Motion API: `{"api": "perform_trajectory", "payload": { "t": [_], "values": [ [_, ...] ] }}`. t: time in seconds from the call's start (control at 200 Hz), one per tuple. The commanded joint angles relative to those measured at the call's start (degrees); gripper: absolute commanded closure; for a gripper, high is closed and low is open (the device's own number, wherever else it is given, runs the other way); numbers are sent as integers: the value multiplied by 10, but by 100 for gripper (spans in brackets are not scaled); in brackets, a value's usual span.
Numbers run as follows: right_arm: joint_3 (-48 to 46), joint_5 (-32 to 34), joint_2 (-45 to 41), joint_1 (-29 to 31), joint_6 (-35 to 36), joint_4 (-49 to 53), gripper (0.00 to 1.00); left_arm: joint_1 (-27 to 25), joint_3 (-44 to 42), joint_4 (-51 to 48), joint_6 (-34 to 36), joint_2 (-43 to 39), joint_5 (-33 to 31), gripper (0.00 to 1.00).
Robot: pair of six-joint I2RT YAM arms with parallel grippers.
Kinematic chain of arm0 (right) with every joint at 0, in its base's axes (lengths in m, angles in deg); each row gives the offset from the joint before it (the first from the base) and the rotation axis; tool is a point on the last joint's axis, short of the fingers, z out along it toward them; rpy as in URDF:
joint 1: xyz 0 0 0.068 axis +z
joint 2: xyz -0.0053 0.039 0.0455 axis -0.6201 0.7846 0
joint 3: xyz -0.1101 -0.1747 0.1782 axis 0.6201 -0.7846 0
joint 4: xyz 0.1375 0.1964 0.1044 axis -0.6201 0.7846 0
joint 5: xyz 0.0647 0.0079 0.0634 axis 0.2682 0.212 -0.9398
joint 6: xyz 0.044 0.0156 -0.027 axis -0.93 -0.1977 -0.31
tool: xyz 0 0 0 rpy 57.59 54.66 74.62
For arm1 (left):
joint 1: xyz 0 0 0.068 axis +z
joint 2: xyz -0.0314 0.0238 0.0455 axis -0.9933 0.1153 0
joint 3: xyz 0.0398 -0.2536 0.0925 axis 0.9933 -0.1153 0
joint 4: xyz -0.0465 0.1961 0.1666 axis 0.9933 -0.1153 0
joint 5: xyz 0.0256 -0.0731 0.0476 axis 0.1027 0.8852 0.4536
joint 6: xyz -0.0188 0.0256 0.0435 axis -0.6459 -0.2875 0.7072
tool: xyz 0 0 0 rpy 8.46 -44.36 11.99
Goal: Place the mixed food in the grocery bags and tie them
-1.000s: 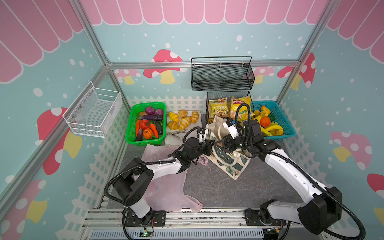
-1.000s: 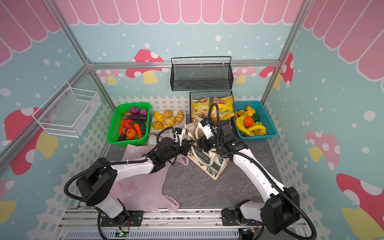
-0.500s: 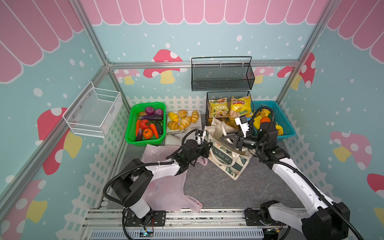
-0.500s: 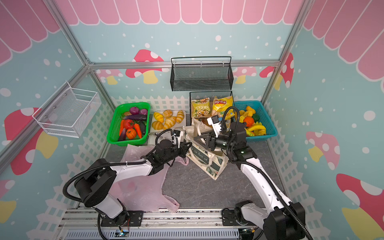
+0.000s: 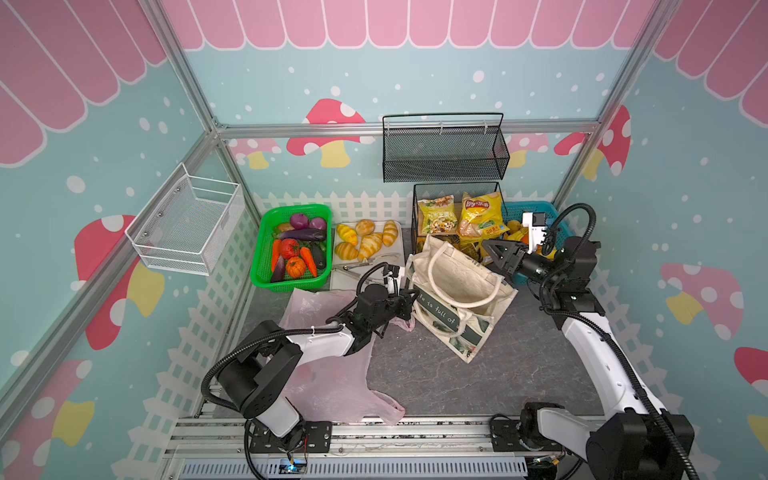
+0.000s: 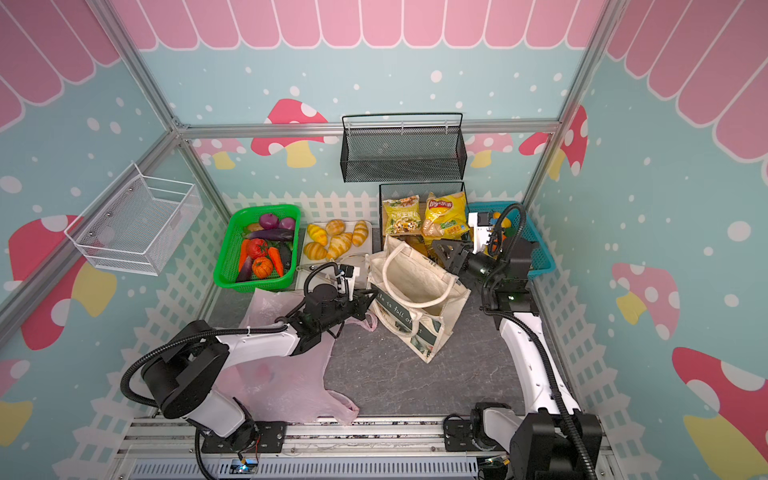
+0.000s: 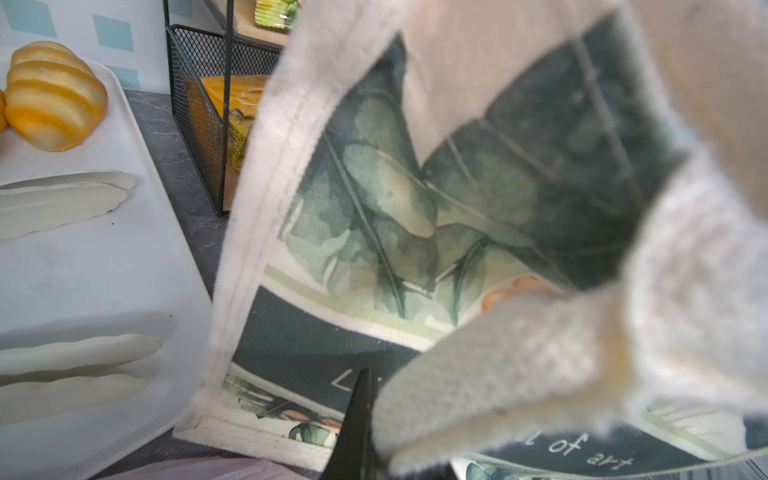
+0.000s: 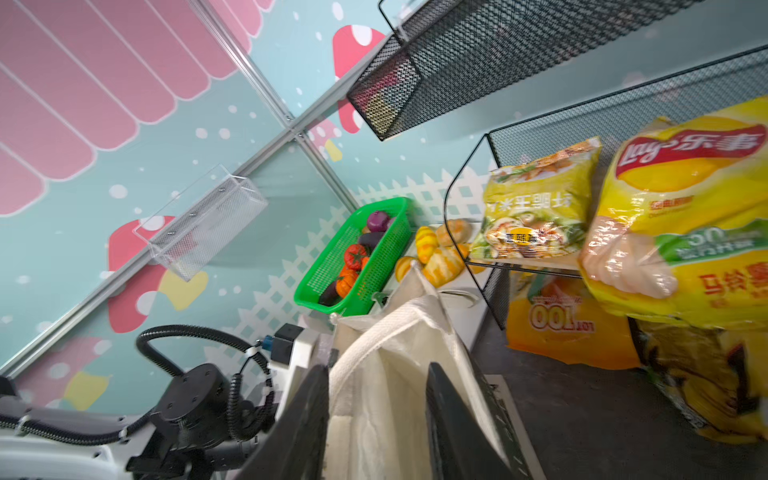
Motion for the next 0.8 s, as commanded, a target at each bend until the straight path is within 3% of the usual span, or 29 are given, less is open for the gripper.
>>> {"api": "perform_trajectory", "payload": {
  "t": [0.0, 0.175, 0.265, 0.335, 0.48, 0.625, 0.796],
  "values": [
    [45, 108, -28, 32, 159, 141, 47, 7, -10, 3, -13, -15, 3, 100],
    [93, 288, -65, 126, 306, 326, 32, 12, -8, -9, -10, -19, -3, 100],
    [87, 362, -90, 166, 359, 354, 26, 14, -5, -16, -12, -19, -3, 100],
    [73, 384, -106, 183, 399, 349, 20, 14, -3, -20, -12, -18, 0, 100],
    [81, 383, -79, 244, 411, 321, 19, 15, -1, -21, -16, -17, 2, 100],
    [110, 472, -21, 347, 443, 308, 17, 15, 1, -26, -17, -19, 6, 100],
    [154, 583, 47, 426, 462, 322, 16, 15, 4, -28, -17, -20, 6, 100]
  ]
}}
